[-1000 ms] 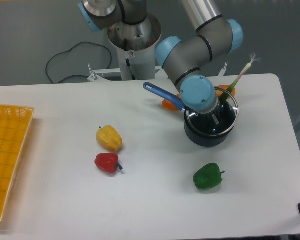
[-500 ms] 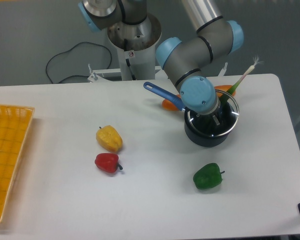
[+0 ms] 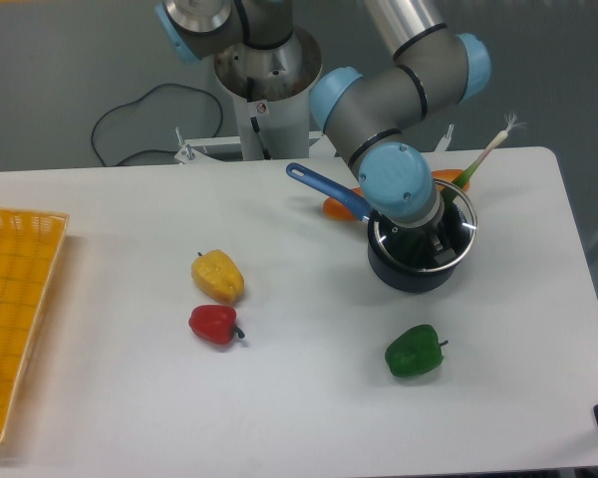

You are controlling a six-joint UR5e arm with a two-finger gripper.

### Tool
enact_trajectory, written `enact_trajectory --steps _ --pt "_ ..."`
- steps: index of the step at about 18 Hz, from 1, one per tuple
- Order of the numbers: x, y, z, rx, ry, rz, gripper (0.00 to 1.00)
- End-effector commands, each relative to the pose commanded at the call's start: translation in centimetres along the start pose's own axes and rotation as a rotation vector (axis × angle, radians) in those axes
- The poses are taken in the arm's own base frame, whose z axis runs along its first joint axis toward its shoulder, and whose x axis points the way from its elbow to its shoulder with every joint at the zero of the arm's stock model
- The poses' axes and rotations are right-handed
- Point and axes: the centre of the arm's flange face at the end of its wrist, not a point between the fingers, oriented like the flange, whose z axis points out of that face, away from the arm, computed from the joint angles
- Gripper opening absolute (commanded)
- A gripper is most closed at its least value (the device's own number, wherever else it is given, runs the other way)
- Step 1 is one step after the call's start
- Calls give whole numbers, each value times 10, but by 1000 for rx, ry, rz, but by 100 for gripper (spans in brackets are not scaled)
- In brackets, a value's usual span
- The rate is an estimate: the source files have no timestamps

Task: Close the pot lid
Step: 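Press the lid down onto the pot rim and hold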

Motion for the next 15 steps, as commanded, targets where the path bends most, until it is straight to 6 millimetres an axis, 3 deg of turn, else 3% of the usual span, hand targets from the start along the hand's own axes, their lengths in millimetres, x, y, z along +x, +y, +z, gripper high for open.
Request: enact_trajectory --steps 3,9,11,15 --pt "-2 4 -20 124 -41 -107 100" --pt "-6 11 -45 124 -94 -116 100" --pt "-11 19 -61 129 -124 -126 100" --pt "-13 40 -69 155 -153 -163 100"
